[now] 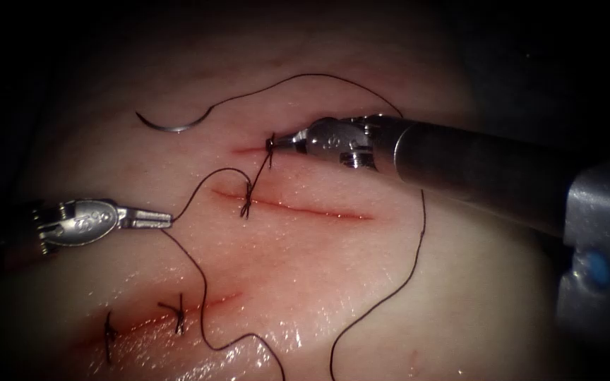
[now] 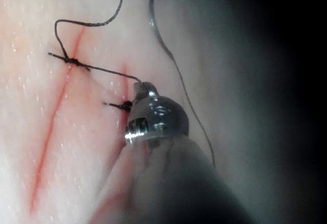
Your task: Wound Closure
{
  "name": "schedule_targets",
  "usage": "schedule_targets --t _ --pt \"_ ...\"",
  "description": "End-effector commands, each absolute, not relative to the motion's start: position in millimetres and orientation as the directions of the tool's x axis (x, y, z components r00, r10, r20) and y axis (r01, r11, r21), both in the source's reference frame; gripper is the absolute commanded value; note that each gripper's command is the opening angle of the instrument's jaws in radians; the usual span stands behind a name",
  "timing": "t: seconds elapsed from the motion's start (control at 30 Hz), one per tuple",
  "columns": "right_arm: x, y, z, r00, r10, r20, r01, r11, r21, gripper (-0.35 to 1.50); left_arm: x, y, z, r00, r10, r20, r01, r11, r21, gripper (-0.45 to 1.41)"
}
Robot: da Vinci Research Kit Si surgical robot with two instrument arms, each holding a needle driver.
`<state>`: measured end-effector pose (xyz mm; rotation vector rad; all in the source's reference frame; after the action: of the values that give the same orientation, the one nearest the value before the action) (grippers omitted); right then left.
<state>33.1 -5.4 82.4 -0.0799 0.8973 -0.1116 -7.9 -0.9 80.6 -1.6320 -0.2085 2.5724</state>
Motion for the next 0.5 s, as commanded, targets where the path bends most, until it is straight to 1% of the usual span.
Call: schedule_targets --t 0.03,0.17,0.27,0.3,0.33,0.37,0.4,0.43,0.47,0.5 --pt "35.3 -4.2 81.7 0.605 -0.145 -0.783 0.064 0.989 -0.134 -0.35 -8.4 -0.6 81.3 -0.425 0.144 -0.894 0.003 -0.987 -0.16 -0.45" --pt "37.3 -3.7 81.7 0.586 -0.156 -0.795 0.07 0.987 -0.143 -0.35 -8.5 -0.8 81.5 -0.426 0.146 -0.893 0.005 -0.986 -0.164 -0.45" --pt "38.7 -3.7 82.7 0.543 -0.191 -0.818 0.092 0.981 -0.168 -0.35 -8.4 -1.1 81.6 -0.429 0.148 -0.891 0.011 -0.986 -0.169 -0.45" --pt "38.9 -3.7 82.8 0.53 -0.198 -0.825 0.083 0.98 -0.181 -0.06 -8.4 -1.1 81.6 -0.429 0.148 -0.891 0.011 -0.986 -0.169 -0.45" --pt "38.8 -3.6 82.9 0.506 -0.206 -0.838 0.044 0.976 -0.213 0.61 -8.5 -1.1 81.6 -0.429 0.148 -0.891 0.011 -0.986 -0.169 -0.45" --pt "38.5 -3.0 83.0 0.501 -0.174 -0.848 -0.082 0.966 -0.247 1.31 -8.6 -1.1 81.7 -0.429 0.149 -0.891 0.01 -0.985 -0.169 -0.45" --pt "38.1 -2.3 82.9 0.52 -0.155 -0.84 -0.136 0.956 -0.26 1.45 -8.7 -1.0 81.7 -0.431 0.149 -0.89 0.011 -0.985 -0.171 -0.45" --pt "37.0 -1.0 82.5 0.542 -0.132 -0.83 -0.163 0.952 -0.258 1.48 -8.9 -1.0 81.7 -0.431 0.15 -0.89 0.01 -0.985 -0.171 -0.45" --pt "36.1 -0.6 82.2 0.541 -0.126 -0.832 -0.17 0.952 -0.255 1.46 -9.0 -0.9 81.7 -0.433 0.151 -0.889 0.011 -0.985 -0.173 -0.45" --pt "34.8 -0.2 81.7 0.532 -0.121 -0.838 -0.181 0.951 -0.252 1.39 -9.1 -0.8 81.7 -0.433 0.152 -0.888 0.01 -0.985 -0.173 -0.45"
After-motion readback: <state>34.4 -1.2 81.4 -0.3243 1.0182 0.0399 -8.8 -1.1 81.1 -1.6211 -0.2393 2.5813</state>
